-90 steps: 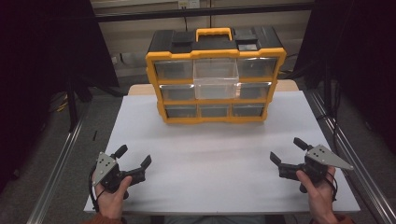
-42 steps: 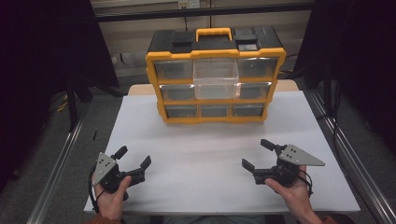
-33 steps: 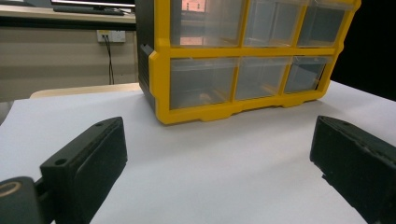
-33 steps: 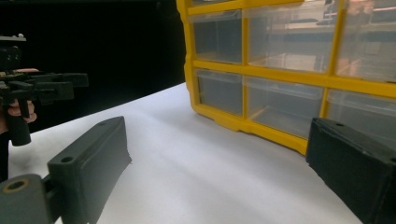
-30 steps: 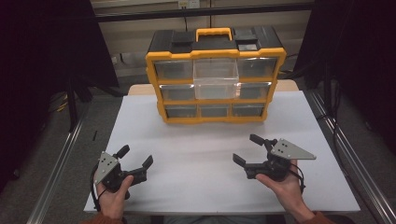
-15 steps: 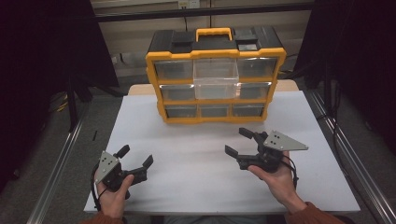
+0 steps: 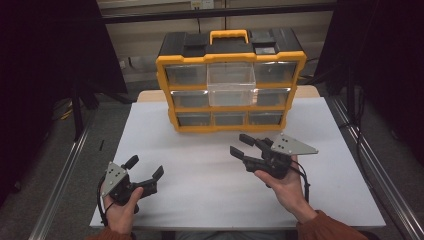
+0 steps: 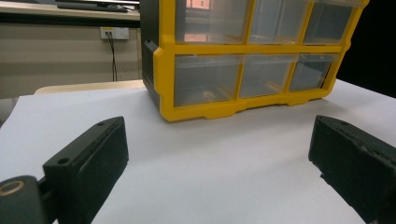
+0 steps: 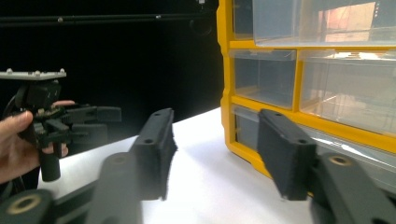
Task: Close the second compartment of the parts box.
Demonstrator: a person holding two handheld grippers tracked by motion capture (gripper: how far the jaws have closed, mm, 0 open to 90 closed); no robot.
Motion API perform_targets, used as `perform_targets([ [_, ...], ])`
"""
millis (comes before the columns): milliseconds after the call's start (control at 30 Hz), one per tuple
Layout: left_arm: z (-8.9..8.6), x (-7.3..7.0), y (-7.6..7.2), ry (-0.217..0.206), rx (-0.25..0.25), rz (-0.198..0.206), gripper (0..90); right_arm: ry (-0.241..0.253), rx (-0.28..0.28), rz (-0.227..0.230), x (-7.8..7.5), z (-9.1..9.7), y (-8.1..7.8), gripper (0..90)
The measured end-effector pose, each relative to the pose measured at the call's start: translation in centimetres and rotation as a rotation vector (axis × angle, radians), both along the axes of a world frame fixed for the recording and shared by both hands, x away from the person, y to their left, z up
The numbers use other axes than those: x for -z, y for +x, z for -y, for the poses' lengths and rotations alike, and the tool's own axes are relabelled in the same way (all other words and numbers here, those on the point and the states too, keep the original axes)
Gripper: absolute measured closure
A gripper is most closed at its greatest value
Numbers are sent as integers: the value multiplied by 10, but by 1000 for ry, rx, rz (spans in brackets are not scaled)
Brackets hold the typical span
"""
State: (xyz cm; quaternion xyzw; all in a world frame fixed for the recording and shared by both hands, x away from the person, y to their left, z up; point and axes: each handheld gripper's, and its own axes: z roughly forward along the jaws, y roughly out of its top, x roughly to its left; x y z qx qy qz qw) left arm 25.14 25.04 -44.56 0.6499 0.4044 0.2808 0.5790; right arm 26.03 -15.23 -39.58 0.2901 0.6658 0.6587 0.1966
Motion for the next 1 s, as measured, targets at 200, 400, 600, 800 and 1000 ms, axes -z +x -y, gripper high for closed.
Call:
perform_targets([
  [200,0,0,0,7,18,2,46,9,3,10,-6,0,5,621],
  [400,0,0,0,10,2,1,45,11,-9,33,-14,-6,12,712],
  [600,-1,0,0,-2,8,1,46,-1,-41,50,-18,-18,19,846],
  [800,0,0,0,6,5,-4,46,-4,-50,66,-22,-20,24,900],
  [1000,-2,0,0,-2,11,-3,46,-7,-36,102,-35,-25,38,900],
])
